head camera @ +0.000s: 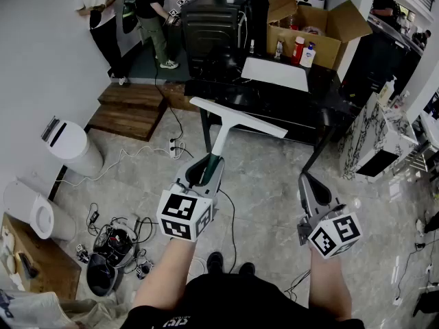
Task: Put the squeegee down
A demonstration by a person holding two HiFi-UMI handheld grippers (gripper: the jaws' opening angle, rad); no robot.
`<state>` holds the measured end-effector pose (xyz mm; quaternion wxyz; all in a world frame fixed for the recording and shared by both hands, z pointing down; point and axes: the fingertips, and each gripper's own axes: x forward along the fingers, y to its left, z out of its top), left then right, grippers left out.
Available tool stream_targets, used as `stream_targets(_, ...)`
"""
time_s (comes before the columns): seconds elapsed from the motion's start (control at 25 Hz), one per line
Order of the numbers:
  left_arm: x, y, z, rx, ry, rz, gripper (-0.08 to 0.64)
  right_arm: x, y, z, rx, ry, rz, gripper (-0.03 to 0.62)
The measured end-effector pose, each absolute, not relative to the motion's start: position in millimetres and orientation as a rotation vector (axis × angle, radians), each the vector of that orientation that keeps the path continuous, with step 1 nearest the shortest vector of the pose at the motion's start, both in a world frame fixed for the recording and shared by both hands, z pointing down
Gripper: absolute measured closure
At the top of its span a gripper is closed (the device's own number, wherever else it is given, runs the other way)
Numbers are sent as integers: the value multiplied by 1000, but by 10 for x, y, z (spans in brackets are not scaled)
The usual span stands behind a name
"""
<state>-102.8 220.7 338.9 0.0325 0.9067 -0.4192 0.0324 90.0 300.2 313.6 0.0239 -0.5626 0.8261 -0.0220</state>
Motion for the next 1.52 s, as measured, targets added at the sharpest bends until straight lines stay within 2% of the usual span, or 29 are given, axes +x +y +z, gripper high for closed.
stream_targets(0.76, -898, 2361, 3468, 2776, -1293, 131, 457, 773, 3107, 3176, -1584, 2658, -96, 588)
stream_targets(1.2, -430, 2647, 3491, 2789, -1288, 116, 457, 1394, 3371, 3250, -1595, 2602, -201, 586)
stream_targets(1.52, -265, 2877, 3852, 2725, -1245, 165, 457, 1532, 3583, 3712, -1601, 2642, -341, 586)
